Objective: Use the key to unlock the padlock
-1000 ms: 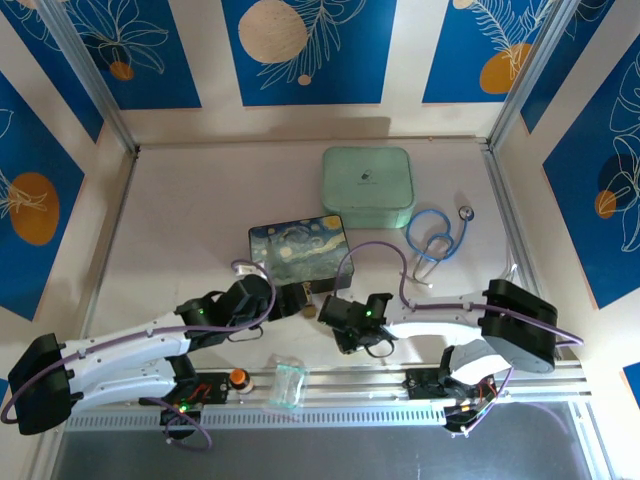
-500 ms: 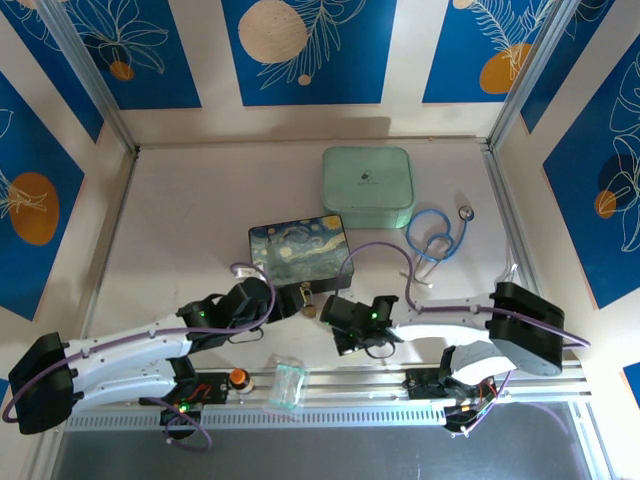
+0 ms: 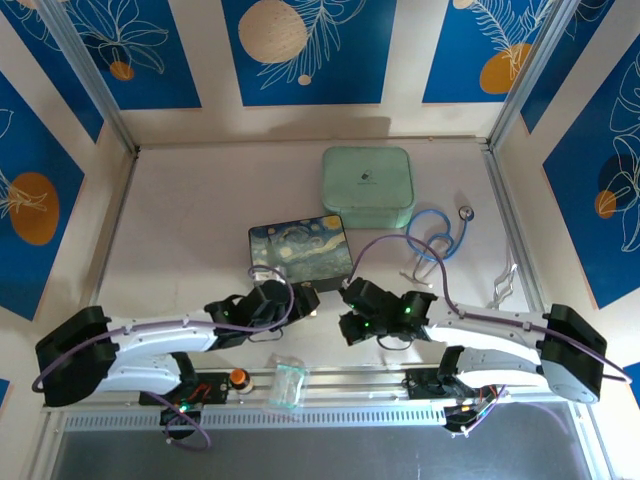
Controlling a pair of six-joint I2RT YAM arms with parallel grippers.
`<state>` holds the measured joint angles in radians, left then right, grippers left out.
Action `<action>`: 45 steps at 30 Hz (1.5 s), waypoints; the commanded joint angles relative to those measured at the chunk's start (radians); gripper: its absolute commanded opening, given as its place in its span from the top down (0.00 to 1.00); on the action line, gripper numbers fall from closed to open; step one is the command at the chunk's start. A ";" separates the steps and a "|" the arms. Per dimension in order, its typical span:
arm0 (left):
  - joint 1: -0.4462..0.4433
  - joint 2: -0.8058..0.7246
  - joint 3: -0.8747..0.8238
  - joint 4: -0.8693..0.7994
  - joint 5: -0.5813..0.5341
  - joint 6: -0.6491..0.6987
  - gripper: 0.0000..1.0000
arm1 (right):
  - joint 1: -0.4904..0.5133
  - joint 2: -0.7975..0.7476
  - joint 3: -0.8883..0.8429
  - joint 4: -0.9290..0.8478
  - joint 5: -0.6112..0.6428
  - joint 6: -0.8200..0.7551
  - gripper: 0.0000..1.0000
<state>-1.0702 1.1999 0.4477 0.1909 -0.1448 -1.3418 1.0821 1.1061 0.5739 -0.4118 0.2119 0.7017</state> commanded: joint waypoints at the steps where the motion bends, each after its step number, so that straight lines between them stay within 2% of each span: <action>1: -0.008 0.022 0.019 0.128 0.035 -0.111 0.37 | -0.004 -0.058 0.028 -0.015 -0.074 -0.118 1.00; 6: -0.008 0.038 0.042 0.139 0.055 -0.128 0.40 | -0.007 -0.122 0.058 -0.005 -0.121 -0.174 1.00; 13: -0.010 0.088 0.071 0.181 0.139 -0.118 0.47 | -0.008 -0.086 0.107 -0.008 -0.144 -0.214 1.00; 20: -0.011 0.057 0.053 0.148 0.137 -0.111 0.59 | -0.010 -0.055 0.120 0.011 -0.126 -0.201 1.00; 27: -0.011 0.032 0.023 0.145 0.142 -0.121 0.76 | -0.016 -0.032 0.132 0.021 -0.122 -0.199 1.00; 33: -0.011 0.011 0.015 0.127 0.146 -0.111 0.82 | -0.025 -0.024 0.133 0.035 -0.111 -0.192 1.00; 41: -0.011 0.012 0.013 0.121 0.167 -0.095 0.82 | -0.045 -0.002 0.141 0.055 -0.111 -0.189 1.00; 45: -0.011 0.007 0.013 0.115 0.169 -0.091 0.94 | -0.051 0.007 0.143 0.063 -0.111 -0.189 1.00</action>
<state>-1.0721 1.2251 0.4717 0.3229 0.0082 -1.4555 1.0374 1.1076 0.6857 -0.3653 0.1005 0.5125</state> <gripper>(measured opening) 0.076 0.054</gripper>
